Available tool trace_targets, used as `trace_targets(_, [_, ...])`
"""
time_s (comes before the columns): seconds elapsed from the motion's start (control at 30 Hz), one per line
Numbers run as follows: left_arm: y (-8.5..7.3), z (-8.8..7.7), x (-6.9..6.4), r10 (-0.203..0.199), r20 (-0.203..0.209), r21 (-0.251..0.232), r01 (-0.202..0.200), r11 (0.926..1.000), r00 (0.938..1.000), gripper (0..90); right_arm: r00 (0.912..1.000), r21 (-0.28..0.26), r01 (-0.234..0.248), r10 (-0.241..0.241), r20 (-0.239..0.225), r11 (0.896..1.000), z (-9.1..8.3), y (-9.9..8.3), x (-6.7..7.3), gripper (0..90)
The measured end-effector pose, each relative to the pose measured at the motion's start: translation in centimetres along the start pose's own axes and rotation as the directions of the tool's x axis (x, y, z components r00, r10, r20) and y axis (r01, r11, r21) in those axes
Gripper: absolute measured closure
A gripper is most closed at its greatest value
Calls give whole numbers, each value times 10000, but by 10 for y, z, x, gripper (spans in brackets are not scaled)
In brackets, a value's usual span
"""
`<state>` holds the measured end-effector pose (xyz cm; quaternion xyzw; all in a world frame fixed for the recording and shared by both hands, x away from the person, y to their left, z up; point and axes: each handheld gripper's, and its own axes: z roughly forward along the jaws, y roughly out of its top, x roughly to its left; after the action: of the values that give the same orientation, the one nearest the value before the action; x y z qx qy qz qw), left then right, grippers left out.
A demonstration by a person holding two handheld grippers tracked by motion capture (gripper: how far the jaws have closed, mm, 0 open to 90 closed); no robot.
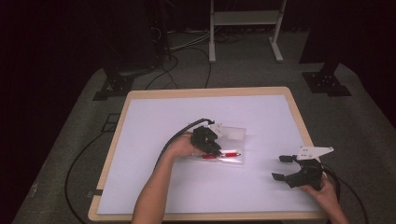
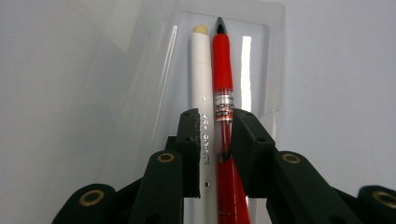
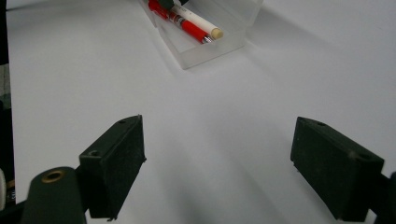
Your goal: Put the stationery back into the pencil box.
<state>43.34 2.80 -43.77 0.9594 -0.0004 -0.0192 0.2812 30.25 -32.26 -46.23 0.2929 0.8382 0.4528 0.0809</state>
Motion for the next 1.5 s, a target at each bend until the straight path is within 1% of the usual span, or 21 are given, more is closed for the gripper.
trace_targets(0.17, [2,-4,-3,60,-13,-170,-60,9998,10000,720,9999,50,96,-96,-37,9999,2,0,1,167])
trace_targets(0.2, [2,-6,-4,81,35,-237,-80,9997,10000,719,10000,65,85,-85,-50,9999,2,0,1,167])
trace_targets(0.33, [1,-9,-6,68,14,-167,-68,9998,10000,704,10000,34,74,-74,-57,10000,2,1,-1,167])
trace_targets(0.43, [-1,-10,-8,-2,29,-438,4,9990,10000,700,10000,39,46,-46,-38,10000,2,1,-2,163])
trace_targets(0.53, [-2,-10,-10,-21,60,-392,23,9992,10000,696,10000,62,72,-72,11,10000,3,1,-2,162])
trace_targets(0.67, [-4,-11,-13,103,40,-417,-101,9991,9999,689,10000,108,39,-39,47,9999,3,2,-2,161])
trace_targets(0.73, [-4,-12,-14,47,47,-529,-44,9986,10000,688,10000,105,51,-52,76,9999,3,2,-2,161])
trace_targets(0.8, [-3,-14,-16,59,78,-499,-55,9987,10000,685,10000,126,26,-28,96,9999,4,2,-1,161])
trace_targets(0.87, [-2,-16,-18,148,10,-491,-147,9987,9999,684,10000,149,24,-26,93,9999,4,2,-1,161])
trace_targets(0.97, [-1,-22,-22,230,-82,-712,-235,9972,9997,678,9999,175,67,-68,102,9998,5,3,0,159])
trace_targets(1.03, [0,-25,-24,273,-130,-718,-282,9970,9995,670,9999,220,88,-90,95,9997,6,3,1,158])
trace_targets(1.1, [0,-27,-26,243,-201,-767,-258,9967,9995,655,9999,227,118,-121,96,9997,6,2,1,154])
trace_targets(1.13, [0,-28,-27,225,-222,-791,-242,9966,9995,631,9999,232,115,-118,106,9997,6,2,1,154])
trace_targets(1.17, [1,-29,-27,170,-195,-846,-186,9962,9997,623,9999,226,117,-119,112,9997,6,2,1,154])
trace_targets(1.3, [1,-31,-30,248,-244,-874,-269,9958,9994,610,9999,253,111,-113,104,9996,7,3,2,154])
trace_targets(1.43, [-4,-32,-33,153,-271,-1211,-185,9925,9995,598,9998,272,160,-164,119,9995,7,3,2,154])
trace_targets(1.5, [-6,-32,-35,96,-300,-1259,-133,9920,9995,592,9998,274,123,-126,123,9995,7,3,2,154])
